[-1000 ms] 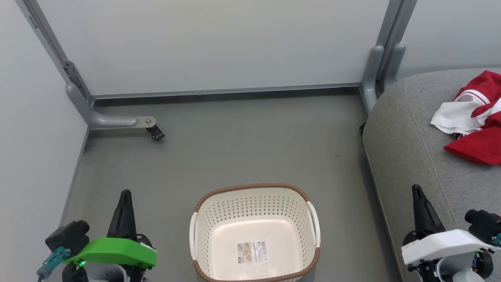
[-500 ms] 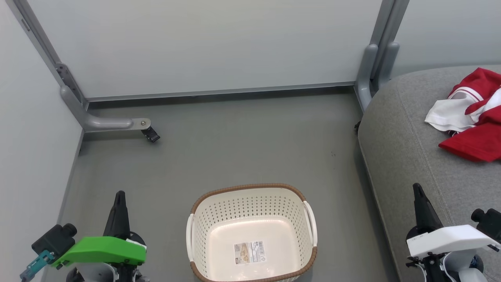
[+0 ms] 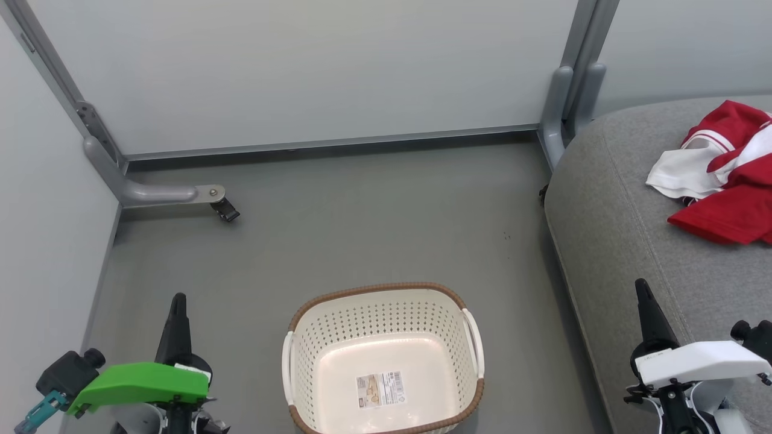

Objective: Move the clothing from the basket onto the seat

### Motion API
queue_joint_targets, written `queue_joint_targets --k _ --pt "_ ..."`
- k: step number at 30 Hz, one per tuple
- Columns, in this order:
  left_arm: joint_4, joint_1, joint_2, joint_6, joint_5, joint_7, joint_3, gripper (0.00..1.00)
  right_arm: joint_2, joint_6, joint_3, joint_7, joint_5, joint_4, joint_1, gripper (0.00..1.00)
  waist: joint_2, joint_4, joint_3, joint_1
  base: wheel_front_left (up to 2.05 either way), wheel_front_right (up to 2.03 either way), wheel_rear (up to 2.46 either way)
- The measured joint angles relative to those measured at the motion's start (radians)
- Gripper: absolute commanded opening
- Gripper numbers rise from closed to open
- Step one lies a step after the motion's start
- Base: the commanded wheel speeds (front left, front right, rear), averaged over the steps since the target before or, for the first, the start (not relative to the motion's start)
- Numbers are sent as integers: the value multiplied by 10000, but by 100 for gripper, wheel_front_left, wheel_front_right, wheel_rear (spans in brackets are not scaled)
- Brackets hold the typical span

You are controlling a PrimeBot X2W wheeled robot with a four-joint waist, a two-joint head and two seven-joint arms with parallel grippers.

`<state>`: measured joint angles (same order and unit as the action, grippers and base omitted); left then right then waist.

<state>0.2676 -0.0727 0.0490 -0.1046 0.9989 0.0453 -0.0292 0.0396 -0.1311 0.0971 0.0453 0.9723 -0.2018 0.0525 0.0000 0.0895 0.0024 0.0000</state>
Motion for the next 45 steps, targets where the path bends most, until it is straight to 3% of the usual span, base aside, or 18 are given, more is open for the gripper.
queue_joint_targets --k 45 --pt "-125 -209 0 -157 4295 -1126 -604 0 56 2 117 -1126 4475 -311 395 0 0 -570 0 0 0 0 0"
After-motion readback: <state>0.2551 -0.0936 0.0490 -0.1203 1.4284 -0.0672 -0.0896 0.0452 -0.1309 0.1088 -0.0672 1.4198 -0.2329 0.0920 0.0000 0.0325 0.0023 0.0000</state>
